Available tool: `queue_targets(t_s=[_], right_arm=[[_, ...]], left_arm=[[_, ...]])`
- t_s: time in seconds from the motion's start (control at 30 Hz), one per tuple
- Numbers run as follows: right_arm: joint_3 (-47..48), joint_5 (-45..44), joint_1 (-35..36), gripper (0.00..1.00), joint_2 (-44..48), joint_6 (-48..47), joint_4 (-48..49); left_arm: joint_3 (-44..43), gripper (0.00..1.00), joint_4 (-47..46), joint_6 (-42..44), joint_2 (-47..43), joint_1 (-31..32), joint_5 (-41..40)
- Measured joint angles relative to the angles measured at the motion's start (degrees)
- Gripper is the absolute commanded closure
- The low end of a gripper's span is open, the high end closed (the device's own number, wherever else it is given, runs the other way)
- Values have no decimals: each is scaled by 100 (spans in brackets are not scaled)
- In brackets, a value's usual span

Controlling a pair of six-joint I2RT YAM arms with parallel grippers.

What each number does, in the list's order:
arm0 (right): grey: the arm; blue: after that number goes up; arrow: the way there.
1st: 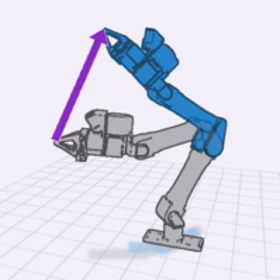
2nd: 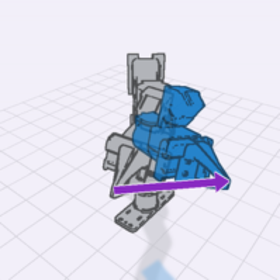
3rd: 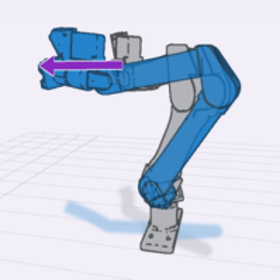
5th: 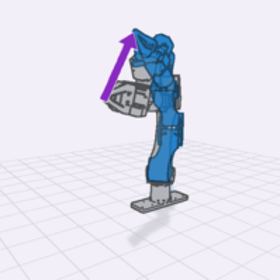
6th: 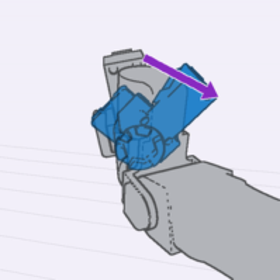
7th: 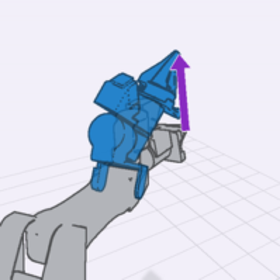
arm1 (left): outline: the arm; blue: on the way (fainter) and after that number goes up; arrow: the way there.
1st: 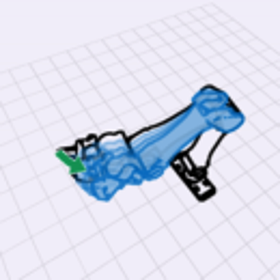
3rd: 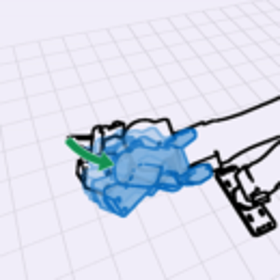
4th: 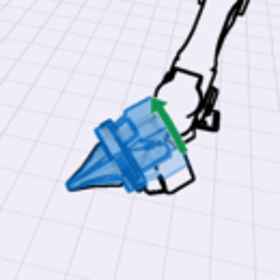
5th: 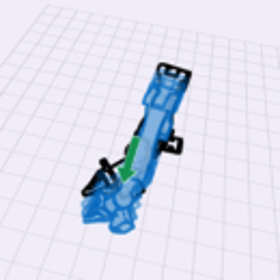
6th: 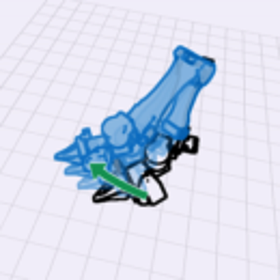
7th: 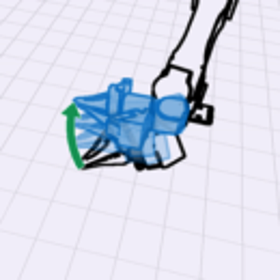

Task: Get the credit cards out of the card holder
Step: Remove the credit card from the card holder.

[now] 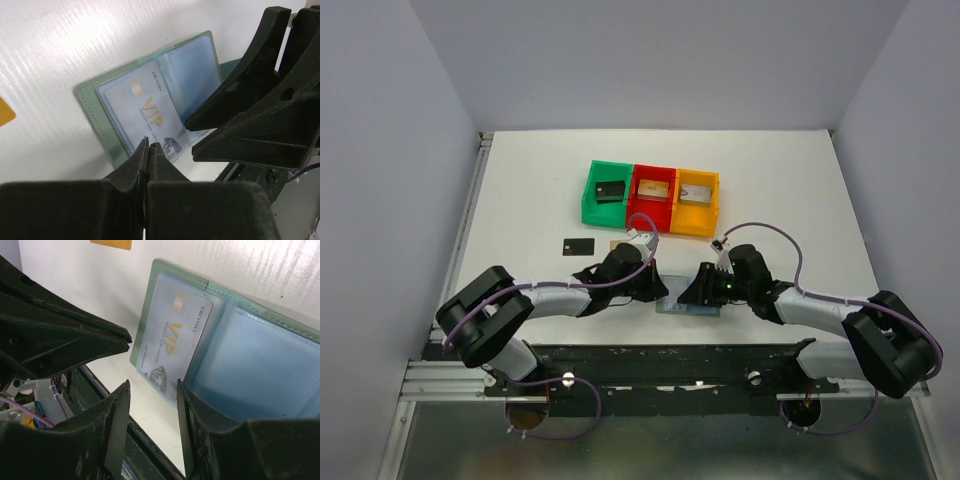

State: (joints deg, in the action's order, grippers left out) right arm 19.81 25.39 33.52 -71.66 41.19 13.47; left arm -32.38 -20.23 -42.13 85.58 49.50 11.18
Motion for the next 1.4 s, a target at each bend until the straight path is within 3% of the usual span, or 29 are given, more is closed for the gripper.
queue_targets(t_s=[0.2,0.6,1.0,1.4], right_arm=[[-212,153,0,49,-461,225,658],[-317,168,0,50,-446,293,911],[-44,7,0,50,752,74,142],[-28,160,0,50,-190,452,520]], left_arm=[[170,100,-122,-81,103,0,4],[328,100,-289,-164,234,0,0],[573,100,-422,-168,-264,0,-4],[573,100,-389,-166,-20,0,-20]])
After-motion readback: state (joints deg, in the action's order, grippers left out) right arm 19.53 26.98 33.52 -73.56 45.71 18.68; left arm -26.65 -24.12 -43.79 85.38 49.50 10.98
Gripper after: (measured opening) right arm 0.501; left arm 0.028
